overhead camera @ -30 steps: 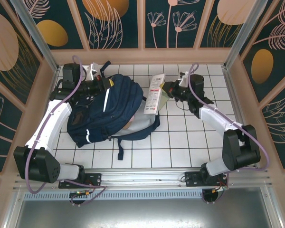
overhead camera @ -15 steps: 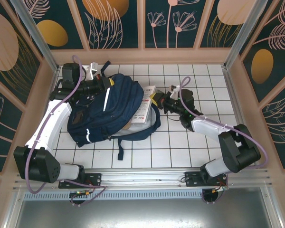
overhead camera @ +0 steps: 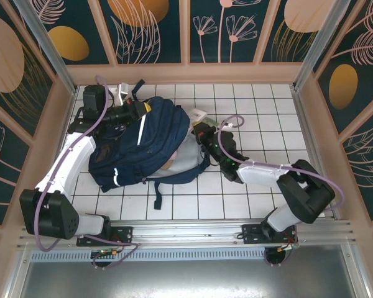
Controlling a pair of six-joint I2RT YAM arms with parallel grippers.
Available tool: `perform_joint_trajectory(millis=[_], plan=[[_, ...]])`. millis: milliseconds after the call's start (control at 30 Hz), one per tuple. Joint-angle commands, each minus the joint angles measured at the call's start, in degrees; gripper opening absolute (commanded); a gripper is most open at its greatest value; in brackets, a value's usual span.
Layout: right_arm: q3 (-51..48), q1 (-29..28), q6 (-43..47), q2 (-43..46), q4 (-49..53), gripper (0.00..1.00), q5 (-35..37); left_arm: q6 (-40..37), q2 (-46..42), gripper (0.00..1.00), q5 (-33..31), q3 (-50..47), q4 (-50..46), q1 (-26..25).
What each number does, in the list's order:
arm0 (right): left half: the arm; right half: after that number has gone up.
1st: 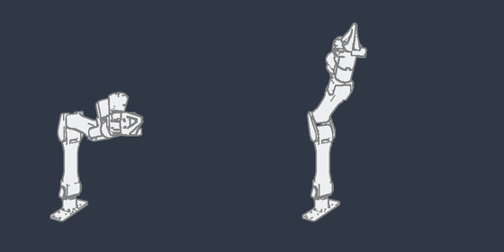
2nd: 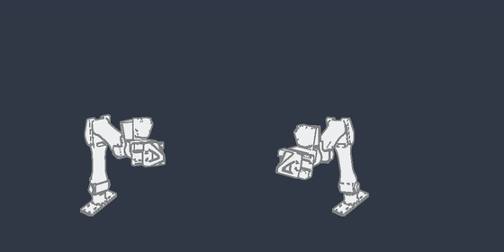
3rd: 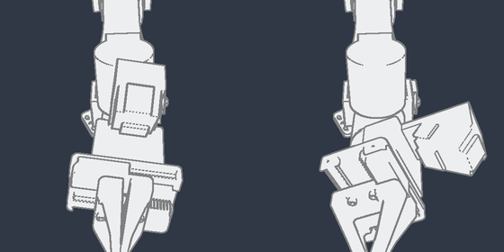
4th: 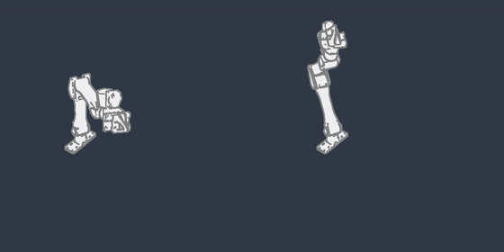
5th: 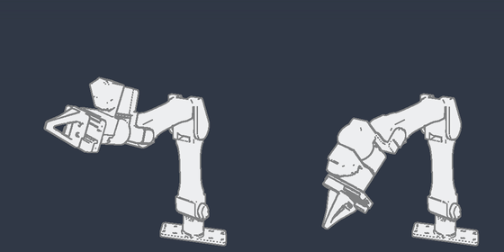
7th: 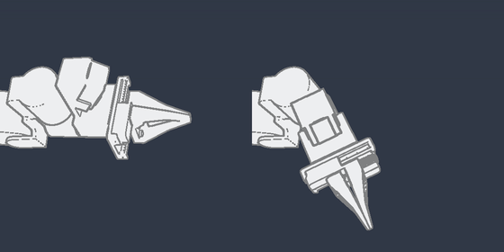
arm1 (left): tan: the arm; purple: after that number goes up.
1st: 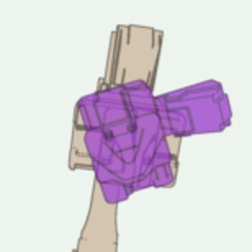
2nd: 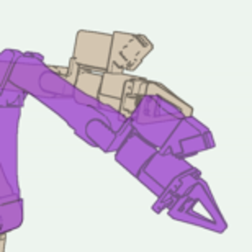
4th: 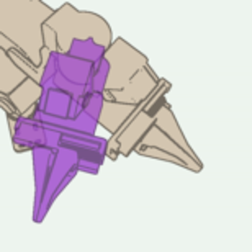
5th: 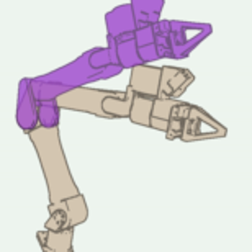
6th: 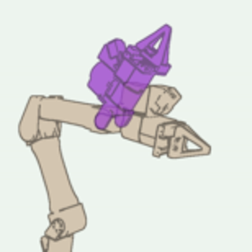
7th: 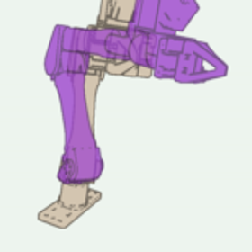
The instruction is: Pack the student bag
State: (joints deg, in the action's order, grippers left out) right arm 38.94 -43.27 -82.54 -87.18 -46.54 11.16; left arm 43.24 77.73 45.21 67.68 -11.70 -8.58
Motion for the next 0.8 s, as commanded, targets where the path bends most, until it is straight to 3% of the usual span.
perform_joint_trajectory(millis=[0,100,300,433,567,633,700,767], plan=[[4.71,-4.45,-1.41,-2.37,0.58,0.0,8.43,1.03,-4.18,0.0,2.47,1.93,12.48,-0.3],[8.48,-8.51,-2.09,-4.7,6.6,0.0,13.11,1.37,-4.05,0.0,1.53,1.82,12.91,-0.28],[12.81,-13.43,-3.84,-10.02,6.2,0.0,10.68,1.7,-3.24,0.0,-0.03,2.07,13.47,-0.29],[14.67,-15.05,-6.16,-13.36,3.48,0.0,5.8,1.62,-1.73,0.0,-0.12,3.13,13.45,-0.3],[17.46,-14.21,-7.22,-19.49,-4.1,0.01,-4.34,1.91,-0.81,0.0,-0.03,3.81,14.06,-0.3],[18.75,-13.72,-7.8,-22.46,-7.94,0.16,-8.77,2.04,-0.58,0.0,-0.09,3.94,14.25,-0.29],[20.08,-12.73,-6.88,-24.77,-11.49,0.49,-14.17,1.75,-0.54,0.0,-0.08,4.13,13.82,-0.29],[19.97,-11.92,-4.68,-24.18,-10.55,0.67,-16.95,1.08,-0.82,0.0,-0.57,4.3,13.0,-0.23]])
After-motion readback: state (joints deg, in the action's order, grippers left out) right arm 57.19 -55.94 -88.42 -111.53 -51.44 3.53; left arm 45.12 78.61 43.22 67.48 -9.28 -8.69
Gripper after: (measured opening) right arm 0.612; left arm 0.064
